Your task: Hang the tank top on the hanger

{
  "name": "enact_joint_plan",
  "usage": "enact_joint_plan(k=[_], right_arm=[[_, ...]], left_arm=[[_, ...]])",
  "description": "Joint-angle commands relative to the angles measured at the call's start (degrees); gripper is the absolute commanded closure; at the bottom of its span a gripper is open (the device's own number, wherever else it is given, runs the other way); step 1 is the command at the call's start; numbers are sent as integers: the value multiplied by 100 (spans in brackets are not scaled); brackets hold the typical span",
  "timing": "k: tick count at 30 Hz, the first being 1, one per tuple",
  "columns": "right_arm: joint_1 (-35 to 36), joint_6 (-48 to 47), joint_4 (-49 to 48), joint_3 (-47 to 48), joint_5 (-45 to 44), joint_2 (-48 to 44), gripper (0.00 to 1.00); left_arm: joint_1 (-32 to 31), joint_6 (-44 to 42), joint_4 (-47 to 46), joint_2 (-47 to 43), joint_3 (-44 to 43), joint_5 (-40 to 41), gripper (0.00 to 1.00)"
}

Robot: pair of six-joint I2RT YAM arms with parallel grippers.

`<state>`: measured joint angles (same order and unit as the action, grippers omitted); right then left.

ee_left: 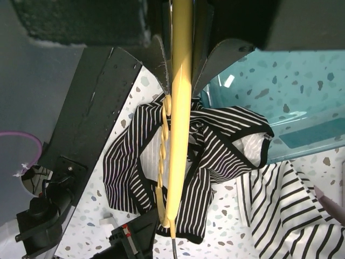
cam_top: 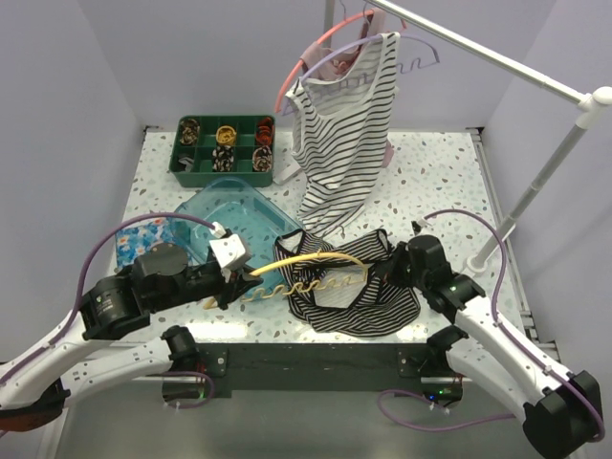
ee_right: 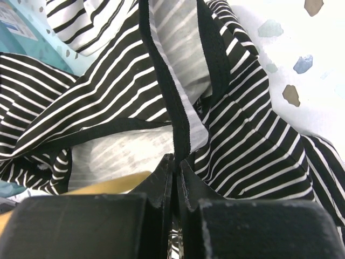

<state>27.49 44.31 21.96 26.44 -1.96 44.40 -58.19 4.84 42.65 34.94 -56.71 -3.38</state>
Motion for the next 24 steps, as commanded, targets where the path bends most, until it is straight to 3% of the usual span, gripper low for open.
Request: enact_joint_plan(k=[1, 13, 24], right_arm=[[11, -72, 178, 327, 72, -239, 100], [11, -81, 450, 986, 494, -555, 100], [20, 139, -121, 1215, 820, -362, 100]], left_arm=[[19, -203, -205, -13, -77, 179, 100], [10, 52, -1110, 66, 300, 13, 100], [10, 676, -1857, -250, 1021, 39, 100]])
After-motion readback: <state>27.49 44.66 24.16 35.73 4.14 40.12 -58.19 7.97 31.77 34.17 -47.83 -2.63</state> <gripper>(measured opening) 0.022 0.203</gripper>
